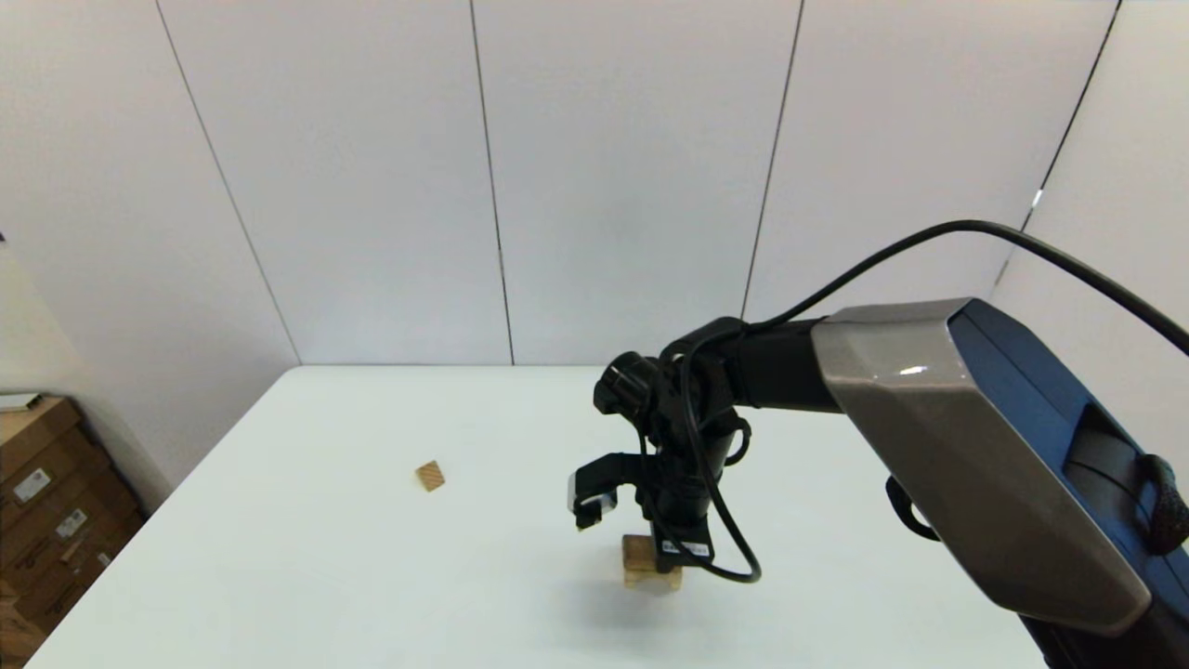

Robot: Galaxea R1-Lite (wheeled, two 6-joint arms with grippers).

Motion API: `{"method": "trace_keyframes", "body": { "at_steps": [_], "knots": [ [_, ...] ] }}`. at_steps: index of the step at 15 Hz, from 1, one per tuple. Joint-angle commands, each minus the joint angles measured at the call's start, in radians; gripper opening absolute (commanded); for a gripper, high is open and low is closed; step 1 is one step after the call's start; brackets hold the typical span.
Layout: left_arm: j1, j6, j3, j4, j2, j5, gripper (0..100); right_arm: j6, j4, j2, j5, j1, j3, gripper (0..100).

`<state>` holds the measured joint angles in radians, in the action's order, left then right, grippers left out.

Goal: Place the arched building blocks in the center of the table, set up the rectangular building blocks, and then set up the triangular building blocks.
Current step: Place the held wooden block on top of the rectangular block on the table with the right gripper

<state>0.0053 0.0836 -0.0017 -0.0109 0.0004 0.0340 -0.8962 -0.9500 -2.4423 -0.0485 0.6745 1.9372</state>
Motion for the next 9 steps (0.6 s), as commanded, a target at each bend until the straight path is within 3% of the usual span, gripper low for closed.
{"method": "trace_keyframes", "body": {
  "at_steps": [1,9],
  "knots": [
    [0.001,0.001,0.0,0.0,0.0,0.0,100,-0.007,-0.006,-0.001,0.001,0.0,0.0,0],
    [0.001,0.001,0.0,0.0,0.0,0.0,100,-0.007,-0.007,-0.003,0.022,-0.003,0.0,0]
  ]
}}
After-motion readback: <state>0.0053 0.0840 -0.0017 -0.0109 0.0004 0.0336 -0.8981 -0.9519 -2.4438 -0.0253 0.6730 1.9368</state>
